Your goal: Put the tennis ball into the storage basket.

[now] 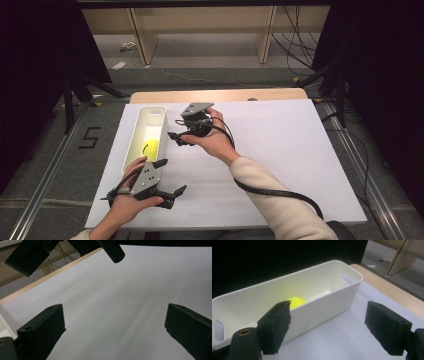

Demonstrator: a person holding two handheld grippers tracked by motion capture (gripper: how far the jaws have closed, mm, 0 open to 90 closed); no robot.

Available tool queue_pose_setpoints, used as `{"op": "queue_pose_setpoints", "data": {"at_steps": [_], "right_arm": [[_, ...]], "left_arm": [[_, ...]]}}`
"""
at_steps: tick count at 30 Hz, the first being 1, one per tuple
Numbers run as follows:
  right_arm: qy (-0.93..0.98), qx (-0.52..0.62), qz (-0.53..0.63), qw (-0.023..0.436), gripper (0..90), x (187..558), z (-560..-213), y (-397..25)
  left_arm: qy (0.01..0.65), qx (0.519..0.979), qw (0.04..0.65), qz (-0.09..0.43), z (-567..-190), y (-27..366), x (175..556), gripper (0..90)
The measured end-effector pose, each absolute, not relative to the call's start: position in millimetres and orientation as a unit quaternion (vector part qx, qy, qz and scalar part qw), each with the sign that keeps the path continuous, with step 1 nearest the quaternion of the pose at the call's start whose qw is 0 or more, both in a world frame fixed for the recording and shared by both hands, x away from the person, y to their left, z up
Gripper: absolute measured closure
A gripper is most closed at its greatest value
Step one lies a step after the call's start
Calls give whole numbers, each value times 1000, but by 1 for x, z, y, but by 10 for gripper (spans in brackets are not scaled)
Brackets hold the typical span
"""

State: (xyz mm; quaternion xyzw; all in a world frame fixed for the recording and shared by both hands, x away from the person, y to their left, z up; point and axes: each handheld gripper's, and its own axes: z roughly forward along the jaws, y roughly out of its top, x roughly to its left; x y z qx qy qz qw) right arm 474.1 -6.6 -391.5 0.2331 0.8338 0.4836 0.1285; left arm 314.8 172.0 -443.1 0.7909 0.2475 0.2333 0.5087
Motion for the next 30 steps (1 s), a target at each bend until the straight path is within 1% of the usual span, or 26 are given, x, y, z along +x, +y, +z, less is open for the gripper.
{"op": "queue_pose_setpoints", "data": {"at_steps": [30], "right_arm": [[824,268,481,132,217,467,-403,-53]], "left_arm": [[249,791,508,234,-443,173,315,23]]}}
